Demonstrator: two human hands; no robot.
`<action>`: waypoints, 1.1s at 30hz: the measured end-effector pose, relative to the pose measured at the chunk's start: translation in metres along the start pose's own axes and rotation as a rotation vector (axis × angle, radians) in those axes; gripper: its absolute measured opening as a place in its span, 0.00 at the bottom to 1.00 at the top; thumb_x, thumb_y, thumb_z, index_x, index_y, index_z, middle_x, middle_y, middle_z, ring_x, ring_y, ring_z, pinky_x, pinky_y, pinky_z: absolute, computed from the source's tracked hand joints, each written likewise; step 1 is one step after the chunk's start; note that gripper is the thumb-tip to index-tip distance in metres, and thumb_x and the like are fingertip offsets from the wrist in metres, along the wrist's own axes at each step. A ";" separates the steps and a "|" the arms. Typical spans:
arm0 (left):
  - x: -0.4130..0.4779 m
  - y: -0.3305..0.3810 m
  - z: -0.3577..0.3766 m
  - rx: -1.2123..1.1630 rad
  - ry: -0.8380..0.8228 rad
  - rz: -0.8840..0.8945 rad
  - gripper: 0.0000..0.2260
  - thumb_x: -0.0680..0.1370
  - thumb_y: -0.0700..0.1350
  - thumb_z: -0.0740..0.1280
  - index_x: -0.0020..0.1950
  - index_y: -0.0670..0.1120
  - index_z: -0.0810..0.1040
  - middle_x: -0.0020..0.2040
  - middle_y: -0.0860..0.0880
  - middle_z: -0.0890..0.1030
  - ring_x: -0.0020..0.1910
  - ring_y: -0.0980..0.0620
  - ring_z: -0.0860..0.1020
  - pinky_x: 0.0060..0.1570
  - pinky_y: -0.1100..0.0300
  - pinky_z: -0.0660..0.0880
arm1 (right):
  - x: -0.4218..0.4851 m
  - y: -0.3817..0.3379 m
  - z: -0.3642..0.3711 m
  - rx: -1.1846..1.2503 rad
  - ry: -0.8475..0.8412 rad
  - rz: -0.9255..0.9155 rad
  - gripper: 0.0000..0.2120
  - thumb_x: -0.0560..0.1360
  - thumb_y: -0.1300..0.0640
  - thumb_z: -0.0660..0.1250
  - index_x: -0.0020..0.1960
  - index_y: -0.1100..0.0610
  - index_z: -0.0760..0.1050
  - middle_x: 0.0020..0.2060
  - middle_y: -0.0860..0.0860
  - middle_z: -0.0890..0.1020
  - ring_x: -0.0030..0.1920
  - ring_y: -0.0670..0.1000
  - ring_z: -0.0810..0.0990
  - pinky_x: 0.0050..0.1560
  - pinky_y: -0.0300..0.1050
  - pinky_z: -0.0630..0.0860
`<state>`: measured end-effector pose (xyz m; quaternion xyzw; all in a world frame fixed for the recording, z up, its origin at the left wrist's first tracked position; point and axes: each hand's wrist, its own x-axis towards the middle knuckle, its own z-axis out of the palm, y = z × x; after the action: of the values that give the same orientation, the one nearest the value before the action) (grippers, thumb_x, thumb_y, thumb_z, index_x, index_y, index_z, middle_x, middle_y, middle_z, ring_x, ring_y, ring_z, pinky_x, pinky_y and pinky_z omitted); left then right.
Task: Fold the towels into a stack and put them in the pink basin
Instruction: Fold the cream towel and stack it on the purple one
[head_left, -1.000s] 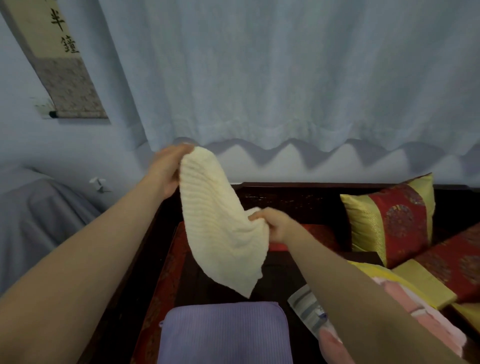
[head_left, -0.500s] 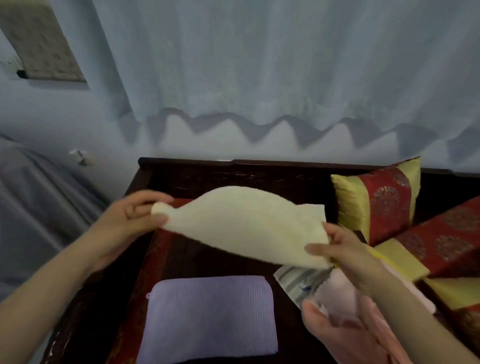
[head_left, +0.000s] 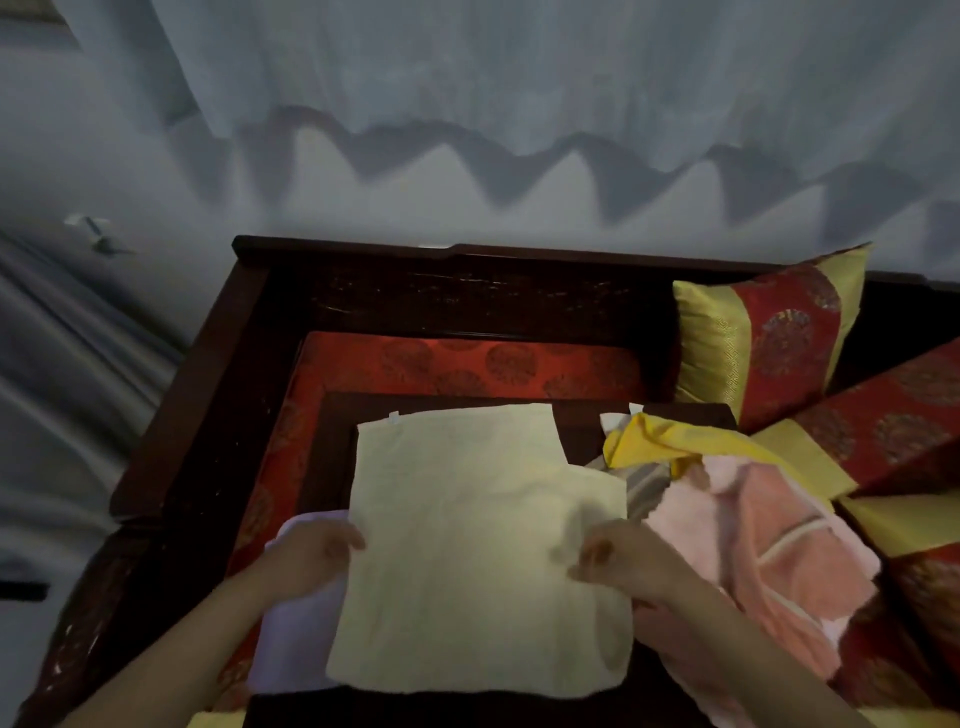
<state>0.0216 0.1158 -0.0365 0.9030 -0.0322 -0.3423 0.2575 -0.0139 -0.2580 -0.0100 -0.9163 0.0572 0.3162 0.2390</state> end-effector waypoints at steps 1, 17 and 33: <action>0.020 0.003 -0.009 -0.021 0.102 0.023 0.13 0.77 0.38 0.63 0.50 0.55 0.81 0.55 0.47 0.81 0.52 0.54 0.77 0.48 0.68 0.69 | 0.028 0.004 -0.005 0.029 0.097 -0.034 0.09 0.64 0.42 0.74 0.37 0.46 0.79 0.34 0.39 0.81 0.40 0.39 0.80 0.46 0.41 0.75; 0.175 0.013 -0.045 0.211 0.395 -0.084 0.05 0.71 0.43 0.68 0.44 0.49 0.73 0.45 0.47 0.78 0.47 0.46 0.76 0.50 0.50 0.74 | 0.200 -0.022 -0.023 -0.466 0.346 -0.042 0.27 0.74 0.56 0.64 0.71 0.54 0.60 0.65 0.54 0.67 0.66 0.58 0.65 0.58 0.58 0.70; 0.058 0.075 -0.116 -0.433 -0.697 0.113 0.05 0.73 0.36 0.71 0.46 0.41 0.77 0.42 0.46 0.81 0.41 0.50 0.81 0.38 0.60 0.79 | 0.046 -0.009 -0.087 0.304 -0.425 -0.083 0.19 0.45 0.64 0.67 0.34 0.51 0.80 0.34 0.45 0.77 0.35 0.44 0.75 0.34 0.41 0.68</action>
<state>0.1488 0.0886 0.0387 0.6548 -0.0942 -0.6120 0.4334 0.0730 -0.2893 0.0256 -0.7845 0.0151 0.4791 0.3934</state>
